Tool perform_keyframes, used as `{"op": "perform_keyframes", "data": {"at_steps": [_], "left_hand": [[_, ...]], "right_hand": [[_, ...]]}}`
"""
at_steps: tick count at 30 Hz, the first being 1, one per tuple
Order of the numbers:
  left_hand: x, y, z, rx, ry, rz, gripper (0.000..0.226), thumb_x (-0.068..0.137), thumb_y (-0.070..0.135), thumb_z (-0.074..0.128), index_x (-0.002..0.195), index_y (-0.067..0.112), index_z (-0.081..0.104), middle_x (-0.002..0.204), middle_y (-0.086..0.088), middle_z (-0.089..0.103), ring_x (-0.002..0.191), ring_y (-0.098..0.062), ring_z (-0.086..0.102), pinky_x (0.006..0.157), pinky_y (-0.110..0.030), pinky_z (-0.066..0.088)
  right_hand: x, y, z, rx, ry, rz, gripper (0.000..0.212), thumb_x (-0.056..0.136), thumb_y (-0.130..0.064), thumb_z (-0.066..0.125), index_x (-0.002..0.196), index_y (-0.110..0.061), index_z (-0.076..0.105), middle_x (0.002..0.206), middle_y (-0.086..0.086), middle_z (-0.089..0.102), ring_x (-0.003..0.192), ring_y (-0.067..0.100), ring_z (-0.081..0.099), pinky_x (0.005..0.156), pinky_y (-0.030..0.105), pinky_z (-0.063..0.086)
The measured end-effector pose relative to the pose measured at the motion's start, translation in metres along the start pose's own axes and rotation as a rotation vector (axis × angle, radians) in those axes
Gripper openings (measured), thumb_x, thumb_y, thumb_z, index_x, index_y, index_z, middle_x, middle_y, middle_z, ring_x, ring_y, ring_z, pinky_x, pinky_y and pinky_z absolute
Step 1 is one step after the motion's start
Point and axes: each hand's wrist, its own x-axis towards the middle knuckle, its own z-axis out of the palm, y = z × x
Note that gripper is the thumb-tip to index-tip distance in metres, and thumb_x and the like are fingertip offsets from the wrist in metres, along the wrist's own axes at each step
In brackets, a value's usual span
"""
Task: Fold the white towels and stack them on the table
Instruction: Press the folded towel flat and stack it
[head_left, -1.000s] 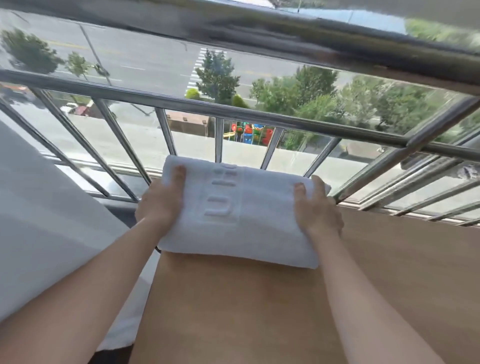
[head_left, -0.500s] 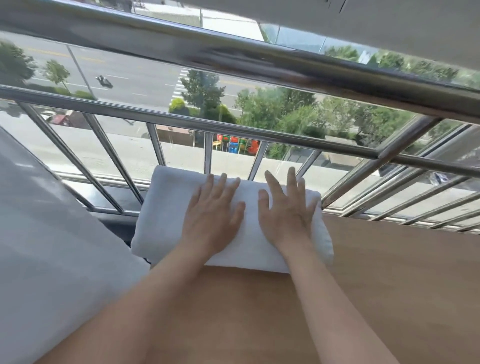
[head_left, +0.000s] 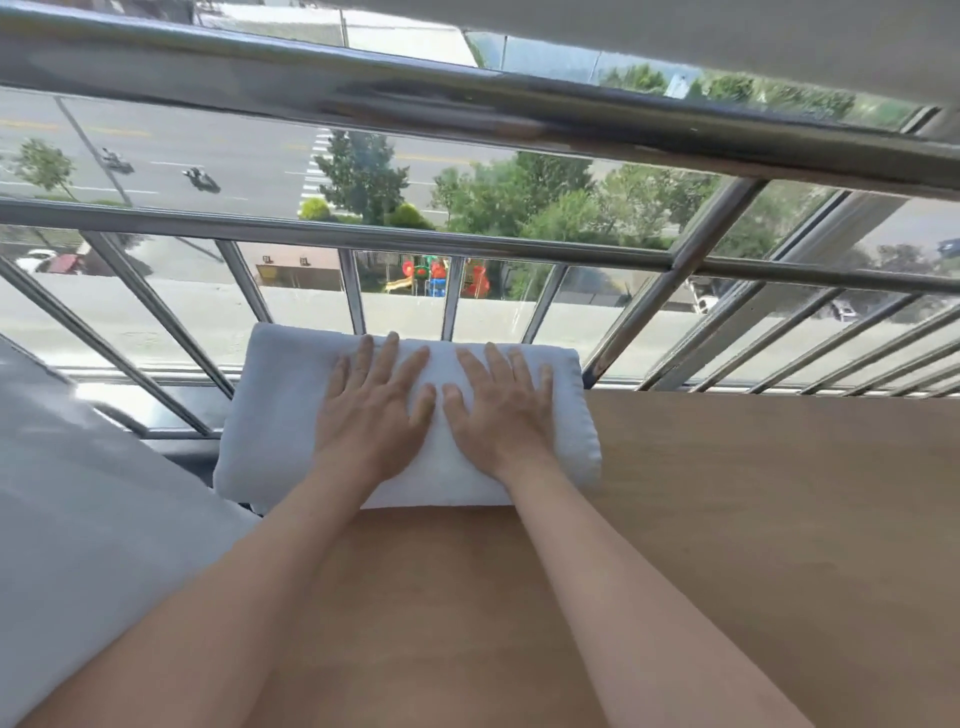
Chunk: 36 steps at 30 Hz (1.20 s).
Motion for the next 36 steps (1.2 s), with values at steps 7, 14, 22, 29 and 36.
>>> {"op": "perform_keyframes", "data": {"at_steps": [7, 14, 22, 29, 36], "left_hand": [[-0.032, 0.034, -0.010, -0.012, -0.050, 0.008, 0.064, 0.101, 0.058, 0.017, 0.160, 0.033, 0.012, 0.170, 0.000, 0.001, 0.155, -0.024, -0.006, 0.124, -0.047, -0.003], [-0.108, 0.143, 0.006, -0.029, -0.101, 0.193, 0.068, 0.098, 0.065, 0.016, 0.160, 0.035, 0.018, 0.169, 0.004, 0.005, 0.156, -0.018, -0.001, 0.125, -0.039, 0.003], [-0.199, 0.311, 0.026, 0.058, -0.055, 0.331, 0.067, 0.101, 0.064, 0.019, 0.160, 0.032, 0.019, 0.169, 0.001, 0.012, 0.156, -0.018, 0.004, 0.126, -0.038, 0.003], [-0.248, 0.468, 0.053, 0.002, -0.009, 0.466, 0.068, 0.100, 0.064, 0.019, 0.159, 0.030, 0.022, 0.169, 0.000, 0.013, 0.155, -0.020, 0.007, 0.125, -0.037, 0.006], [-0.249, 0.566, 0.084, 0.014, -0.033, 0.520, 0.069, 0.100, 0.065, 0.016, 0.159, 0.030, 0.021, 0.169, -0.001, 0.013, 0.155, -0.020, 0.007, 0.125, -0.037, 0.007]], "right_hand": [[-0.065, 0.054, -0.030, -0.058, -0.019, 0.014, 0.063, 0.098, -0.062, 0.022, 0.156, -0.038, 0.016, 0.167, -0.002, 0.010, 0.153, 0.023, 0.004, 0.121, 0.053, -0.003], [-0.161, 0.123, -0.090, -0.244, 0.090, -0.069, 0.062, 0.098, -0.056, 0.032, 0.155, -0.031, 0.029, 0.162, 0.007, 0.029, 0.149, 0.033, 0.023, 0.121, 0.055, 0.000], [-0.295, 0.254, -0.136, -0.248, 0.209, 0.012, 0.064, 0.097, -0.057, 0.031, 0.156, -0.033, 0.027, 0.164, 0.008, 0.027, 0.151, 0.033, 0.021, 0.121, 0.055, 0.001], [-0.384, 0.380, -0.177, -0.279, 0.268, 0.160, 0.062, 0.100, -0.056, 0.031, 0.157, -0.033, 0.024, 0.165, 0.008, 0.023, 0.152, 0.033, 0.019, 0.122, 0.054, 0.001], [-0.410, 0.478, -0.197, -0.237, 0.264, 0.184, 0.061, 0.102, -0.054, 0.033, 0.157, -0.028, 0.026, 0.165, 0.009, 0.023, 0.153, 0.031, 0.013, 0.123, 0.043, 0.005]]}}
